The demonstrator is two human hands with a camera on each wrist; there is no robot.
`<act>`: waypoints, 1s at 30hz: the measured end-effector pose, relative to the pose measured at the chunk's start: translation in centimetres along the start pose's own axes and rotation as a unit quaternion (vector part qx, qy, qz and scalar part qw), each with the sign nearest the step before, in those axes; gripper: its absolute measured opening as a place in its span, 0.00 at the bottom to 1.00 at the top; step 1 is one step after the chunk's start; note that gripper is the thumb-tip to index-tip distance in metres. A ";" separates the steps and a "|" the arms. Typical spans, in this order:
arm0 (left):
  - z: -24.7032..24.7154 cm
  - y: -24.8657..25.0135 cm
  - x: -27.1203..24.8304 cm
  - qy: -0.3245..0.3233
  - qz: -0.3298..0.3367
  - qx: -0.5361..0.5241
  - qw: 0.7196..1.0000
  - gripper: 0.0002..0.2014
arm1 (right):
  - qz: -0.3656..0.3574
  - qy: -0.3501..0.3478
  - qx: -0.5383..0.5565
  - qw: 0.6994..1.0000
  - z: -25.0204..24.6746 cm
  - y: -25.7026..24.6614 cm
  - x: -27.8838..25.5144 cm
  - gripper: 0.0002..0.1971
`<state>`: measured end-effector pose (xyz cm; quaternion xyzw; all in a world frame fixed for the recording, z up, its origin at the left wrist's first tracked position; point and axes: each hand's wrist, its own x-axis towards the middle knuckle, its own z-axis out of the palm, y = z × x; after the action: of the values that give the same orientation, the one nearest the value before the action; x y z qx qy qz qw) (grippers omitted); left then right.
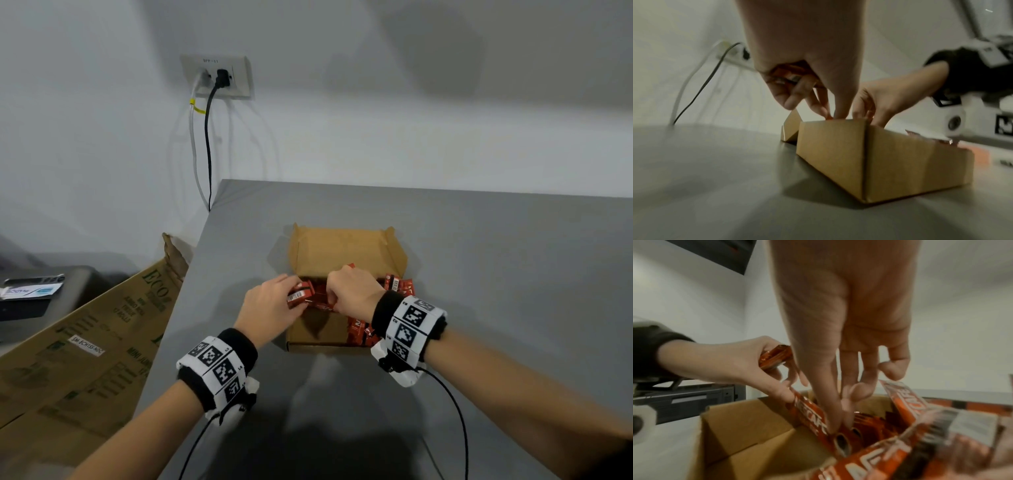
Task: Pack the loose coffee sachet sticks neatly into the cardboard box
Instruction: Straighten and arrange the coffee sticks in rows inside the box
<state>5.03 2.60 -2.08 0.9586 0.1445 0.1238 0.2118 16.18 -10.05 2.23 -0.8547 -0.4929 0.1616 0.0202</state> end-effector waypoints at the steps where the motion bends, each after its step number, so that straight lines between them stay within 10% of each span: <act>1: -0.1 0.1 0.2 -0.027 0.009 0.033 0.999 0.10 | 0.000 -0.008 -0.022 1.000 0.0 -0.2 0.1 0.04; 13: 1.1 1.4 1.3 -0.106 -0.029 0.092 0.990 0.08 | 0.012 -0.004 -0.074 0.997 -0.1 -0.6 0.9 0.04; 19: 0.1 1.8 0.8 -0.039 -0.013 -0.106 0.994 0.11 | -0.047 0.056 0.134 0.988 -0.5 1.2 0.3 0.21; 30: -0.7 2.4 0.7 -0.081 -0.036 -0.333 0.939 0.15 | -0.089 0.125 0.304 0.940 -1.3 0.4 -1.4 0.07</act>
<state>5.96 1.01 -0.31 0.8341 0.1114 0.0794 0.5344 16.32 -11.27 3.73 -0.7736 -0.4885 0.1933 0.3543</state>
